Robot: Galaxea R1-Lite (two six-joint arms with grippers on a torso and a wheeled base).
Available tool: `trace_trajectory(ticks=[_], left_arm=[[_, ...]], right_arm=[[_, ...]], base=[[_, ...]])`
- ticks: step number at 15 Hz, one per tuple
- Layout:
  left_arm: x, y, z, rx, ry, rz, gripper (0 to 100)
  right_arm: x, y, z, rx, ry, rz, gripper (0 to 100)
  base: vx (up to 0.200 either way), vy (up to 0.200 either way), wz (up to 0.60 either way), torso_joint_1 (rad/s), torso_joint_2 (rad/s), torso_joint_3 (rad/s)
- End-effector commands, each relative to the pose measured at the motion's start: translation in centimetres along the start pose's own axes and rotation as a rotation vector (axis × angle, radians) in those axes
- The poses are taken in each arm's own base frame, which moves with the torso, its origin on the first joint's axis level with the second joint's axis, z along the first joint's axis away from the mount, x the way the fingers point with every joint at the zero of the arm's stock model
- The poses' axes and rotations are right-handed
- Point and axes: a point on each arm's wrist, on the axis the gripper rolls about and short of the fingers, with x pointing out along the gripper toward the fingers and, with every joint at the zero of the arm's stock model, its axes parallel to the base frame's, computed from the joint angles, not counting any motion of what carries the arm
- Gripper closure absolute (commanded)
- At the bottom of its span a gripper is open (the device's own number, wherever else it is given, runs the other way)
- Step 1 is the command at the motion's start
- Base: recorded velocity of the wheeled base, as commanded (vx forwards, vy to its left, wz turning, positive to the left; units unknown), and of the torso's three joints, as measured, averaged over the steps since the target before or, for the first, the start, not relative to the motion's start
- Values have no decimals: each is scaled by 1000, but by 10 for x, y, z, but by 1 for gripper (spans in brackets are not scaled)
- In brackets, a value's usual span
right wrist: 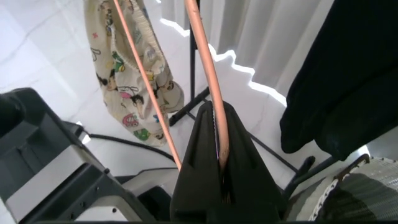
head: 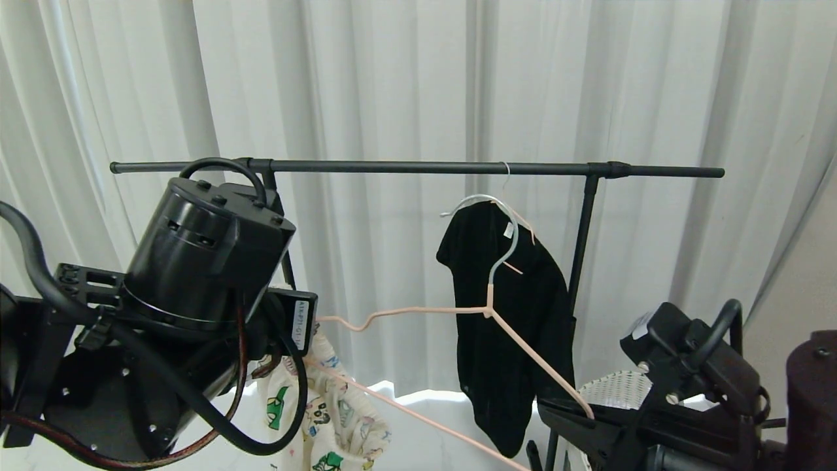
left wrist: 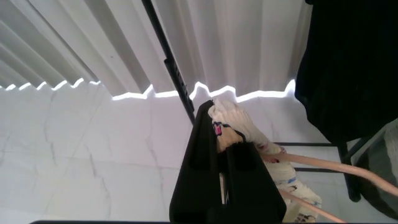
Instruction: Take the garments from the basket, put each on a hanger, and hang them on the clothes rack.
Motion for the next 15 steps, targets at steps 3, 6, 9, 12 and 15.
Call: trace_trajectory(ticks=[3,6,9,12,15], left_arm=[[-1,1,0,-4,-4,-1,100],[-5,-2,2,-10,-21,-21,100],[-11,-7,8,-28,-58,-60,100],[-15,-11,9,-24,-68,-83,100],[-27,-24,13,-105,-129,-183,100]], right_arm=[[30,8,-7,-12,22,-19,100],[46,17,-8,-19,32,-9,100],[63,26,-10,-22,23,7,100],[77,37,-11,-19,26,26,100],[93,49,-7,35,4,-6,100]], base=[[0,0,0,0,0,0],[0,0,0,0,0,0],[0,0,0,0,0,0],[0,0,0,0,0,0],[0,0,0,0,0,0]])
